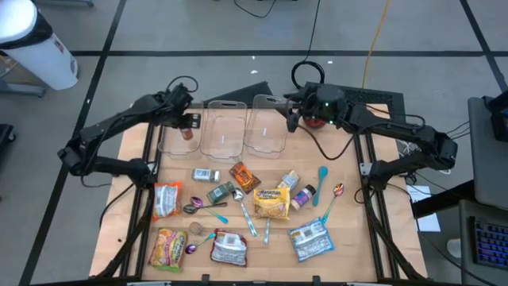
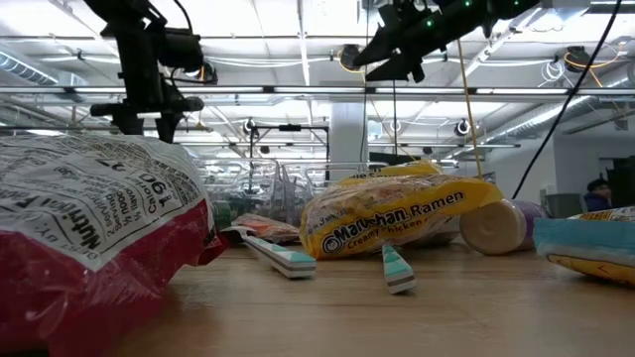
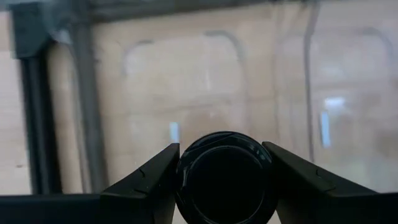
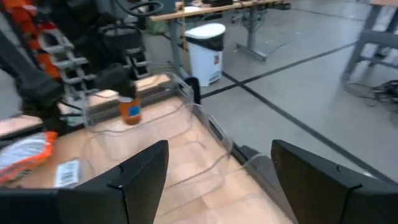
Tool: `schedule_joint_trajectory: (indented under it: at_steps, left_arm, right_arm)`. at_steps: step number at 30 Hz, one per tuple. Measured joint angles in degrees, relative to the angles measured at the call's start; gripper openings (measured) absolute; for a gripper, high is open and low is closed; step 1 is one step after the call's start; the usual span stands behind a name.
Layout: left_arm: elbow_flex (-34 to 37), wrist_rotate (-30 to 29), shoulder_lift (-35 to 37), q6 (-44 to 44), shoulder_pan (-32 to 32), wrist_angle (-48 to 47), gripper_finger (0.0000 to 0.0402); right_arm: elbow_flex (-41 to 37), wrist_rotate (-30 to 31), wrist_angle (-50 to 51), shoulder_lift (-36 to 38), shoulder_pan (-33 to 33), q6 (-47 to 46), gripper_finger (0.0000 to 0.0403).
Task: Pick & Place Food Item
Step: Put the orange spice bottle into the left transparent bin
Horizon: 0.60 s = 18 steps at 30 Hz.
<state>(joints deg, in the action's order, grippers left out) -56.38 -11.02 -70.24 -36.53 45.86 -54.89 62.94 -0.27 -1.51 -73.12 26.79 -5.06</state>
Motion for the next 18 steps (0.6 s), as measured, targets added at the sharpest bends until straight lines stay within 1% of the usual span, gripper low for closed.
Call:
schedule_joint_trajectory:
  at_steps: [3,7,12,18]
  left_arm:
    - [-0.02,-1.73,0.00,-1.32,1.61,1.18,0.0207]
    - [-0.02,-2.03,0.00,-1.58,5.16,4.13,0.0207]
    - [-0.06,-2.13,-1.21,-2.04,8.79,8.54,0.0207]
    - [-0.08,-2.72,-4.00,0.80,12.22,9.78,0.0207]
  right_arm:
    - [0.02,-3.22,-0.08,0.00,1.35,-1.63,0.0279]
    - [0.02,-5.85,-0.39,0.00,2.37,-2.39,0.0279]
    - [0.02,-5.95,-0.43,0.00,2.51,-1.56,0.0279]
    - [0.02,-5.79,-0.49,0.00,3.24,-1.48,0.0279]
